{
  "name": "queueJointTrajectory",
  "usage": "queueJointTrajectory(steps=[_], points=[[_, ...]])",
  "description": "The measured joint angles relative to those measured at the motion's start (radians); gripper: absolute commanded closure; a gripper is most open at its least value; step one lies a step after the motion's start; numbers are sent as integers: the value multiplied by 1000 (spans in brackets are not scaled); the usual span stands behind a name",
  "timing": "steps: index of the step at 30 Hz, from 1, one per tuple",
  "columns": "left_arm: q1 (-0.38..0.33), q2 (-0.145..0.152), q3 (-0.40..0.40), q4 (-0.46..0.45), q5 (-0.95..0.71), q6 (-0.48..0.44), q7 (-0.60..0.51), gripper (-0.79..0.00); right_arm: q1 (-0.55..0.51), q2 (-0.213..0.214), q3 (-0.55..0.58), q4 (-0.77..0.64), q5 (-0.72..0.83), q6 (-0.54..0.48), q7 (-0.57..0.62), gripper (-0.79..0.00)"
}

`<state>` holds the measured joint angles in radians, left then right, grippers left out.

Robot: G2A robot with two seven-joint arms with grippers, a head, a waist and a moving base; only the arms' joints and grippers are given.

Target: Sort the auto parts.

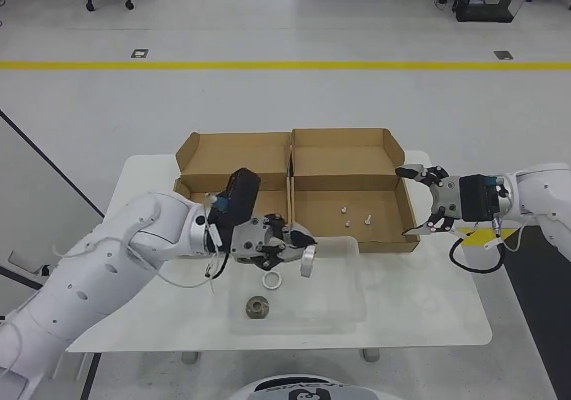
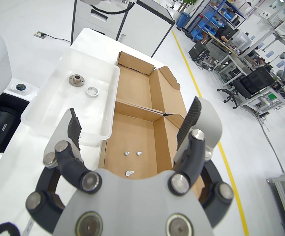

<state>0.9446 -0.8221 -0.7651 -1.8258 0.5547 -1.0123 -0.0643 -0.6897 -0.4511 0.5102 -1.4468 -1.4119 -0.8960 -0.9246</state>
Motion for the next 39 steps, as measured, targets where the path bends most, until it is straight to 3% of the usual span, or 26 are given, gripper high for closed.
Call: queueJointTrajectory(steps=[2,6,28,34,39], points=[[-2,1,4,0,8,0,53,0,0,0,0,0,0,0,0,-785],[-1,1,2,0,3,0,11,0,0,0,0,0,0,0,0,-785],[1,0,1,-2,0,2,14,0,0,0,0,0,0,0,0,-785],[34,-12,-48,-30,-58,0,168,0,0,0,0,0,0,0,0,-785],[53,-28,-42,-55,-67,0,292,0,0,0,0,0,0,0,0,-785]])
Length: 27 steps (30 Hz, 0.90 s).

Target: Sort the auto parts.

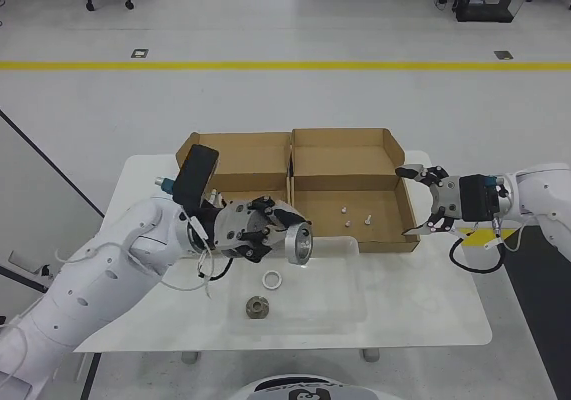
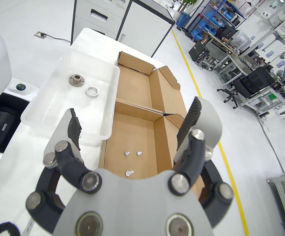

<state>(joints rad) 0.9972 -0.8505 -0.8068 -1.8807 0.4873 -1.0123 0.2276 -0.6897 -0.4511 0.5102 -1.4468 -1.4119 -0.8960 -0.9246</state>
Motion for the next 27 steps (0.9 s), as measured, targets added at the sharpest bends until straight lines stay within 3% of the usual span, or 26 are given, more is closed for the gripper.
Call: queueJointTrajectory(steps=[14,20,27], points=[[-21,-34,98,-20,160,0,572,0,0,0,0,0,0,0,0,-785],[-34,-49,105,-33,71,0,580,0,0,0,0,0,0,0,0,-785],[-43,-55,96,24,117,0,580,0,0,0,0,0,0,0,0,-785]])
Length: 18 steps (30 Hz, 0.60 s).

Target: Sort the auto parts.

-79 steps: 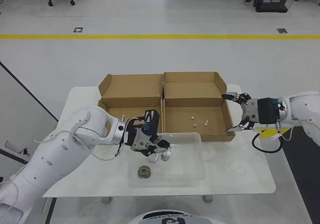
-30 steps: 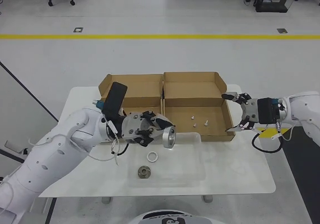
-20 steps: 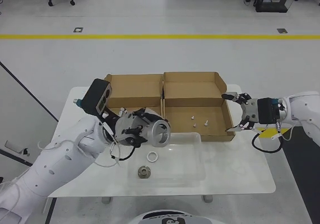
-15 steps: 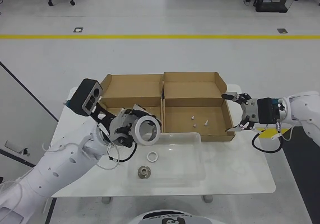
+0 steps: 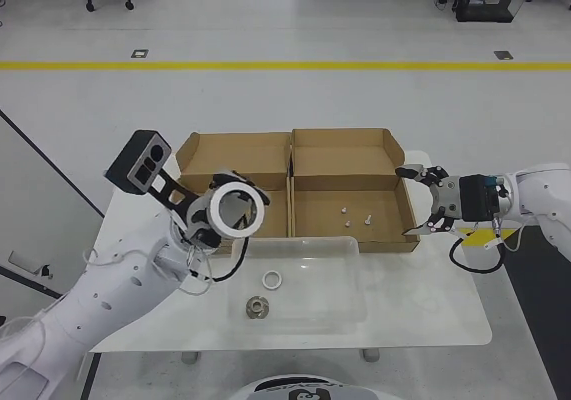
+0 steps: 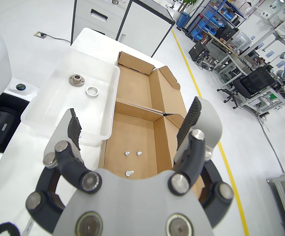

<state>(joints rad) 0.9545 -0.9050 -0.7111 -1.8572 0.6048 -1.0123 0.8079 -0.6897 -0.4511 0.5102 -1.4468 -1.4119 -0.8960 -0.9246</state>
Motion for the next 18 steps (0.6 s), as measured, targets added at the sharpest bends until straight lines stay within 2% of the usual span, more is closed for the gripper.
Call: queueJointTrajectory(steps=[7,11,15,18], points=[[5,14,-36,82,106,0,0,0,0,0,0,0,0,0,0,-785],[11,21,-62,98,148,0,-1,0,0,0,0,0,0,0,0,-785],[19,23,-79,85,150,0,0,0,0,0,0,0,0,0,0,-785],[28,18,-79,32,75,0,0,0,0,0,0,0,0,0,0,-785]])
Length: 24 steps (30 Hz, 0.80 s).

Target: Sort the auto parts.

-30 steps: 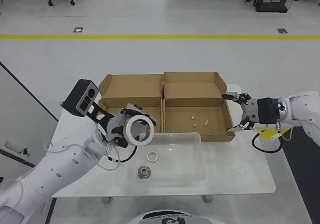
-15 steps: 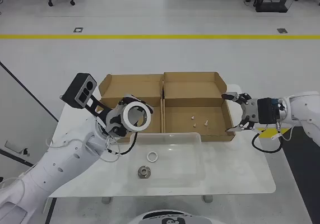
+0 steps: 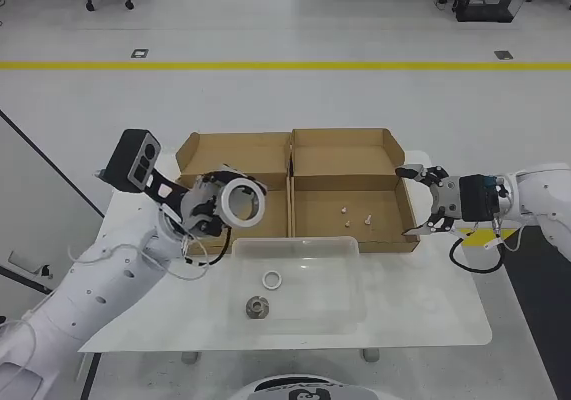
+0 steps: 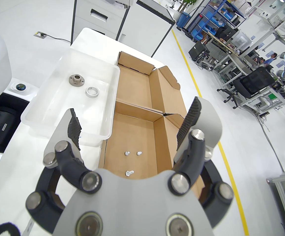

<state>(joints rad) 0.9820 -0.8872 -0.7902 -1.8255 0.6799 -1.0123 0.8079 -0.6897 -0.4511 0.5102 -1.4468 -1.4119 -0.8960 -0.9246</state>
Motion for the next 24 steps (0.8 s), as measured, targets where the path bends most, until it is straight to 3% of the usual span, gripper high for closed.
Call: queueJointTrajectory(steps=[14,19,24], points=[[-6,-53,45,-181,-311,0,0,0,0,0,0,0,0,0,0,-785],[1,-69,41,-157,-294,0,0,0,0,0,0,0,0,0,0,-785],[4,-64,38,-96,-226,0,0,0,0,0,0,0,0,0,0,-785]])
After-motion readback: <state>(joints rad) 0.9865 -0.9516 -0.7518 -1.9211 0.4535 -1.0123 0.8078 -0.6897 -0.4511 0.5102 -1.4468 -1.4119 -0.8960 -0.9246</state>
